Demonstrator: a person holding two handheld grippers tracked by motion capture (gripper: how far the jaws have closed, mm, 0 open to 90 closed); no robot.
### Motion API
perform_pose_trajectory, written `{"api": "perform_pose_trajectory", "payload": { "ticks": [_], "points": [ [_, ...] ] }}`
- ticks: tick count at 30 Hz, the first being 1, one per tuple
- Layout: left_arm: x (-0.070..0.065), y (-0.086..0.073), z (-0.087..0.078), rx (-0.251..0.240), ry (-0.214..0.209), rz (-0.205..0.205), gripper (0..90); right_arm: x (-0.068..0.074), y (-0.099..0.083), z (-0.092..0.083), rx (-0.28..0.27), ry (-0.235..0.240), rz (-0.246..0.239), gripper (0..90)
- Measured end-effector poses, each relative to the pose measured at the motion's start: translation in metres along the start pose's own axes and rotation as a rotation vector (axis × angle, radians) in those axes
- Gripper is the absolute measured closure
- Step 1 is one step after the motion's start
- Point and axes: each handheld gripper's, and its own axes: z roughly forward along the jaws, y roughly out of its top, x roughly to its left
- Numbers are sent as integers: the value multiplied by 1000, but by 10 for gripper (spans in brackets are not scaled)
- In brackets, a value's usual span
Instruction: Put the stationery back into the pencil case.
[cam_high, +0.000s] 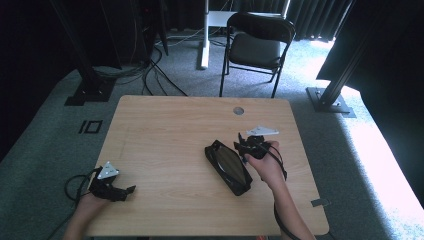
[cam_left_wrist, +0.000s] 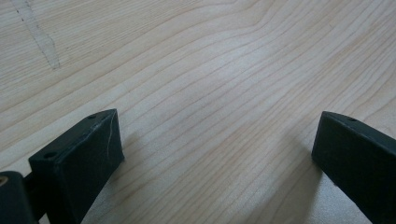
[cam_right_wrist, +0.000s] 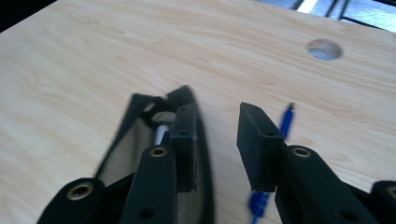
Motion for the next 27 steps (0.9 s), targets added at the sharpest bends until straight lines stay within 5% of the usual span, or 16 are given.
{"api": "perform_pose_trajectory", "payload": {
  "ticks": [13,27],
  "points": [
    [0,0,0,0,0,0,21,-37,-14,18,41,-127,76,641],
    [0,0,0,0,0,0,21,-64,-38,44,92,-203,179,601]
  ]
}}
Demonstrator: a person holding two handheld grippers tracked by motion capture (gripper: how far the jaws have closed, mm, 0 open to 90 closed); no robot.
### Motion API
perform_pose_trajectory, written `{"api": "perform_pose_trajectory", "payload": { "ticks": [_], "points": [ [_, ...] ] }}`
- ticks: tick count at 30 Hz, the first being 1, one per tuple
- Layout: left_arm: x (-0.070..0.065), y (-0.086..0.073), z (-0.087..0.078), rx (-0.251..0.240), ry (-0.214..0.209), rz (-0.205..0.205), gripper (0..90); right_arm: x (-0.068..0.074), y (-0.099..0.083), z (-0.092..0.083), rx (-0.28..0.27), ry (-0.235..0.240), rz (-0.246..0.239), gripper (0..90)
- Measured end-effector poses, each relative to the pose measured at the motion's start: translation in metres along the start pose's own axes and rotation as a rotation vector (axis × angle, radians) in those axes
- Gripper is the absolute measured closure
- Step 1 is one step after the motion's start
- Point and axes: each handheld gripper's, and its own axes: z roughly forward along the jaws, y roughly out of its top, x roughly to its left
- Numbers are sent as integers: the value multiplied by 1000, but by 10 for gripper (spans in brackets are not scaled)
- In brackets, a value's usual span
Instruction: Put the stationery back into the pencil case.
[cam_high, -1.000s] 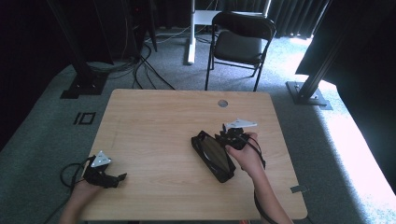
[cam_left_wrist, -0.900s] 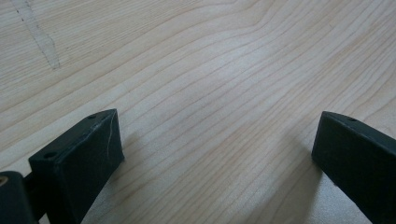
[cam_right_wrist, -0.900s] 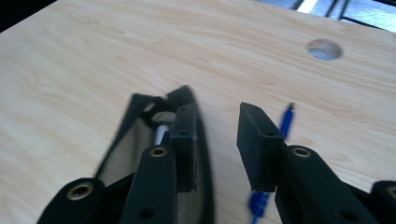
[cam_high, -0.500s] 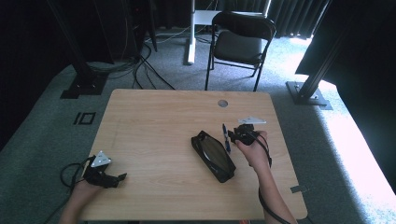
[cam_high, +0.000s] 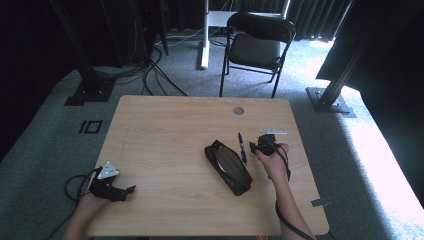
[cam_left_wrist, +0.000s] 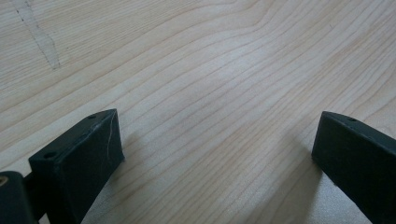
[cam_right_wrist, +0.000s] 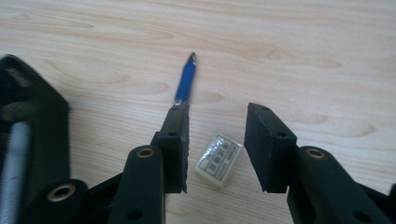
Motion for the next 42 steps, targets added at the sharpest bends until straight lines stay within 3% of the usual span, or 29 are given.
{"api": "perform_pose_trajectory", "payload": {
  "ticks": [10,22,26,34,42],
  "points": [
    [0,0,0,0,0,0,21,-4,-10,20,40,-24,52,560],
    [0,0,0,0,0,0,21,1,-17,28,75,-44,37,614],
    [0,0,0,0,0,0,21,0,-19,26,80,-55,18,678],
    [0,0,0,0,0,0,21,-4,-13,18,104,-43,15,681],
    [0,0,0,0,0,0,21,0,-3,2,78,-3,-17,682]
  ]
}}
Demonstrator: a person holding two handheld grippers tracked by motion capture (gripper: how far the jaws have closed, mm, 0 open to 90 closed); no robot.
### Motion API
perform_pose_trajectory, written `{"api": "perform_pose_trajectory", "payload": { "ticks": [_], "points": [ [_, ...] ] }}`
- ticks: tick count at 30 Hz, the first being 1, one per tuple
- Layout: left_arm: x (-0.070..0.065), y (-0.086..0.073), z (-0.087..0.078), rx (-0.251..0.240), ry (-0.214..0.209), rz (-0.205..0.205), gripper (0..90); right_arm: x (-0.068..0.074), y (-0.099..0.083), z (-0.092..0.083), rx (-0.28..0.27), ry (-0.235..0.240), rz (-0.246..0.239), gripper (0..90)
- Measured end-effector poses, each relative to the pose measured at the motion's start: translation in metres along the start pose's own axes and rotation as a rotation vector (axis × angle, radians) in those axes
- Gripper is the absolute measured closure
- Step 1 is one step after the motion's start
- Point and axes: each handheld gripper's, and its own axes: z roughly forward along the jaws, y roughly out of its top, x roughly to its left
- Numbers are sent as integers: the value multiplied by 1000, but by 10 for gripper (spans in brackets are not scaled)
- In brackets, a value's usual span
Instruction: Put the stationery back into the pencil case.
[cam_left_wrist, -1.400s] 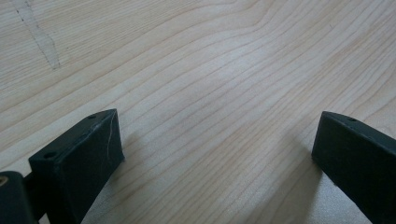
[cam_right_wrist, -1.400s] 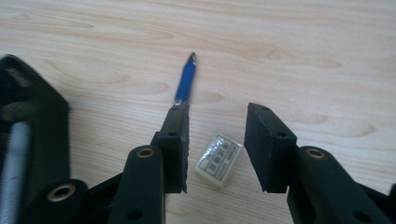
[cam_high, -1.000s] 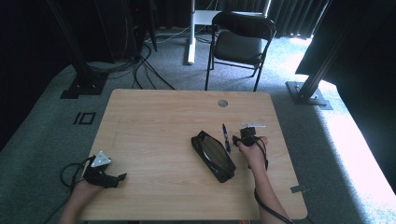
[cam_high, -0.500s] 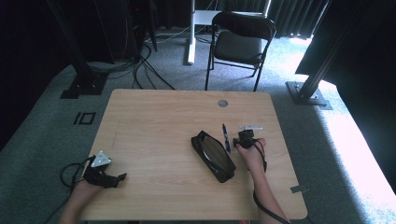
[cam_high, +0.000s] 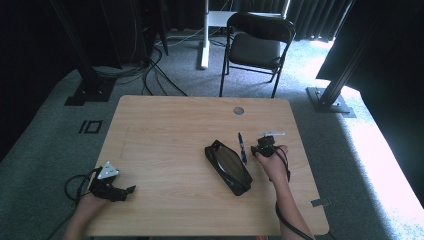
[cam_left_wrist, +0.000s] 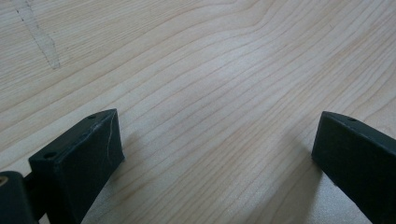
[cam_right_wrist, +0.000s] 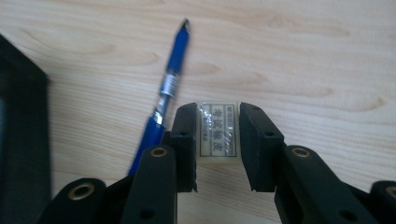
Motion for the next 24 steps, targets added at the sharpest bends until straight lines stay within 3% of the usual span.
{"api": "perform_pose_trajectory", "payload": {
  "ticks": [9,13,24],
  "points": [
    [0,0,0,0,6,-6,21,13,12,-20,-48,30,-42,682],
    [0,0,0,0,6,-5,21,25,20,-34,-77,68,-74,682],
    [0,0,0,0,3,-2,21,45,29,-52,-116,129,-143,682]
  ]
}}
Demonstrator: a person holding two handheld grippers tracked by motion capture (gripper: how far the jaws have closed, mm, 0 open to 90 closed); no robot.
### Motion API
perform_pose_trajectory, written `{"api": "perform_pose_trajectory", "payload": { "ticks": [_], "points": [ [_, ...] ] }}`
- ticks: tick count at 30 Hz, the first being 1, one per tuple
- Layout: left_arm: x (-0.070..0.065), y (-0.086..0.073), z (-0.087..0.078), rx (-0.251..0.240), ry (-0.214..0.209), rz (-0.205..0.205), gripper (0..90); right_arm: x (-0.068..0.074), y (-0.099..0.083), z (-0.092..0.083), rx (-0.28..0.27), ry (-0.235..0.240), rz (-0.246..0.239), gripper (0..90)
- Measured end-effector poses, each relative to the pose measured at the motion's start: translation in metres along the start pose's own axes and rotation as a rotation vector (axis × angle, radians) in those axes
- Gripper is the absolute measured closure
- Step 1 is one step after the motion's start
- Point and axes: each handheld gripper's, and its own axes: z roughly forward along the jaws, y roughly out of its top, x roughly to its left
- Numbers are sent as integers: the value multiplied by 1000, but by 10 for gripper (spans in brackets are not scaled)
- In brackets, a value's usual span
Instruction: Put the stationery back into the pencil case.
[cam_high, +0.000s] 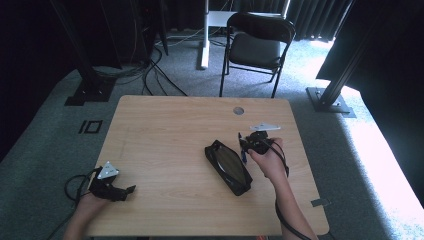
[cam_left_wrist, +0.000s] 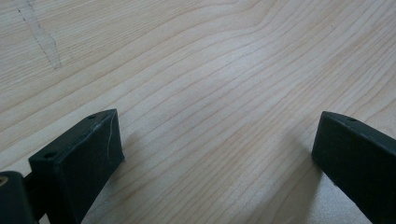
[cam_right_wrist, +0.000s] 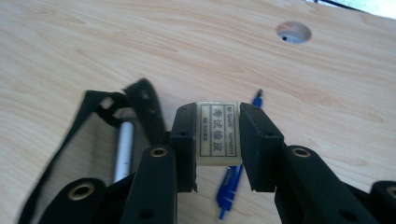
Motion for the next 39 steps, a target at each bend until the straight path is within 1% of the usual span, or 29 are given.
{"api": "perform_pose_trajectory", "payload": {
  "ticks": [6,7,8,9,13,15,17,18,20,22,24,27,28,30,39],
  "points": [
    [0,0,0,0,0,0,21,16,6,-6,-9,46,-37,682],
    [0,0,0,0,0,0,21,16,6,-6,-9,46,-37,682],
    [0,0,0,0,0,0,21,19,7,-6,-6,58,-41,682],
    [0,0,0,-1,-1,0,21,25,7,-7,-7,75,-51,682],
    [0,0,0,0,0,0,21,36,6,-4,13,111,-73,682],
    [0,0,0,-1,0,1,21,40,5,-1,23,122,-87,682],
    [0,0,0,0,1,2,21,43,4,1,33,135,-90,682],
    [0,0,0,0,0,2,21,45,4,3,42,135,-97,682],
    [0,0,0,-1,0,2,21,47,3,5,46,145,-94,682],
    [0,0,0,-1,0,1,21,50,2,7,58,140,-112,682],
    [0,0,0,0,0,1,21,52,1,9,69,156,-104,682],
    [0,0,0,-1,0,1,21,55,-1,13,80,144,-125,682],
    [0,0,0,0,0,0,21,55,-2,14,79,157,-117,682],
    [0,0,0,-1,0,0,21,57,-4,17,97,155,-125,682],
    [0,0,0,-1,-1,0,21,63,-13,34,162,168,-133,681]
  ]
}}
